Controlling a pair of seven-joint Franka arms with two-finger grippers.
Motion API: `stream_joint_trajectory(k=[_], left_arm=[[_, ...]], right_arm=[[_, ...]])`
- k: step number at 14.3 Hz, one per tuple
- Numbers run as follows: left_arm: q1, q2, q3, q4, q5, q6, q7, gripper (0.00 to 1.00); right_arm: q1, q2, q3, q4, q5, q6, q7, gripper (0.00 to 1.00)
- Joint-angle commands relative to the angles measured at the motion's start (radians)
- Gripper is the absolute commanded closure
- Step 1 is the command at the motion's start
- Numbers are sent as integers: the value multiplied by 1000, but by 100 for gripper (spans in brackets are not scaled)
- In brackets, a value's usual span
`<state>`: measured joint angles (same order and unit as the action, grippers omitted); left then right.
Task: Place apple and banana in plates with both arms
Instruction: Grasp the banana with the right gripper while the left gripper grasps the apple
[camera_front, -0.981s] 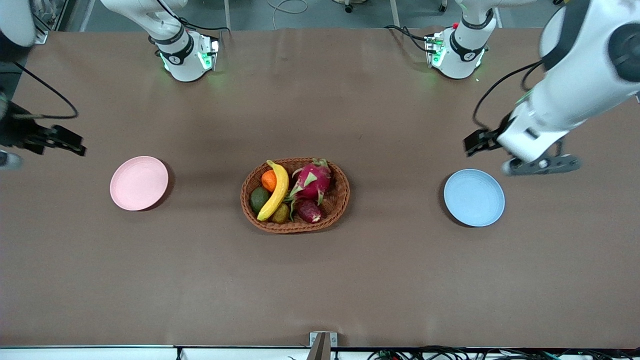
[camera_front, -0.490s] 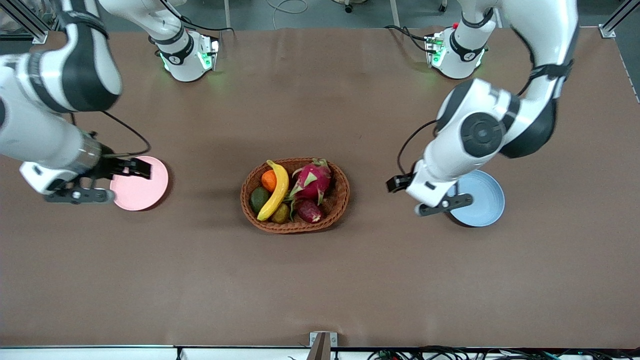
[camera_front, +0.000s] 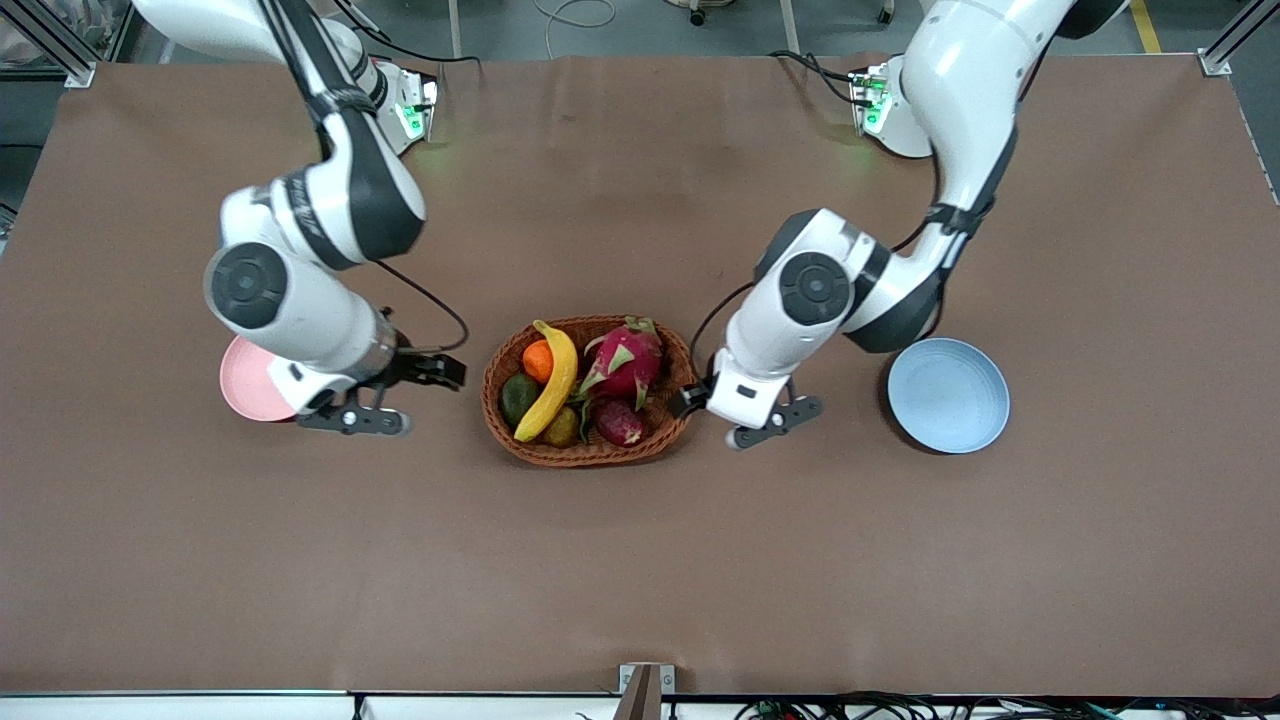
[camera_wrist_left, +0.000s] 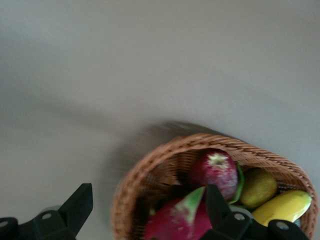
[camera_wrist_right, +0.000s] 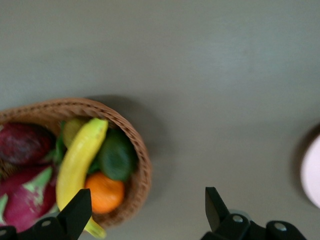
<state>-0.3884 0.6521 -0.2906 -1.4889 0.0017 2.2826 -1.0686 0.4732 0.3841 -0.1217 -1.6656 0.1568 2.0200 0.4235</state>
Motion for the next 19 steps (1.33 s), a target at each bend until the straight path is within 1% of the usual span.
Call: stream_joint_trajectory(k=[1,5,8,9,14,17,18,19], left_arm=[[-24,72,4,56,-3,55,-50,0],[-63,144,4,56,-5,199,-100,0],[-78,179,4,56,-5,274,-114,0],[-86,185,5,56,-5,294,-116,0],[-110,215,11,58,-2,374,-111,0],[-110,239,11,58,-2,440,-103,1],[-113,248,10,59,-2,460,-103,3],[-115,253,10,61,-2,469,-102,6]], right_arm=[[45,71,-10,47,23,52,130,0],[84,194,-10,138,23,59,295,0],[130,263,-10,208,20,59,450,0],[140,280,-10,223,20,60,483,0],[157,305,-10,224,24,60,560,0],[173,320,-10,221,23,60,563,14],[176,325,-10,219,24,60,563,18],[179,326,-10,219,24,60,563,20]])
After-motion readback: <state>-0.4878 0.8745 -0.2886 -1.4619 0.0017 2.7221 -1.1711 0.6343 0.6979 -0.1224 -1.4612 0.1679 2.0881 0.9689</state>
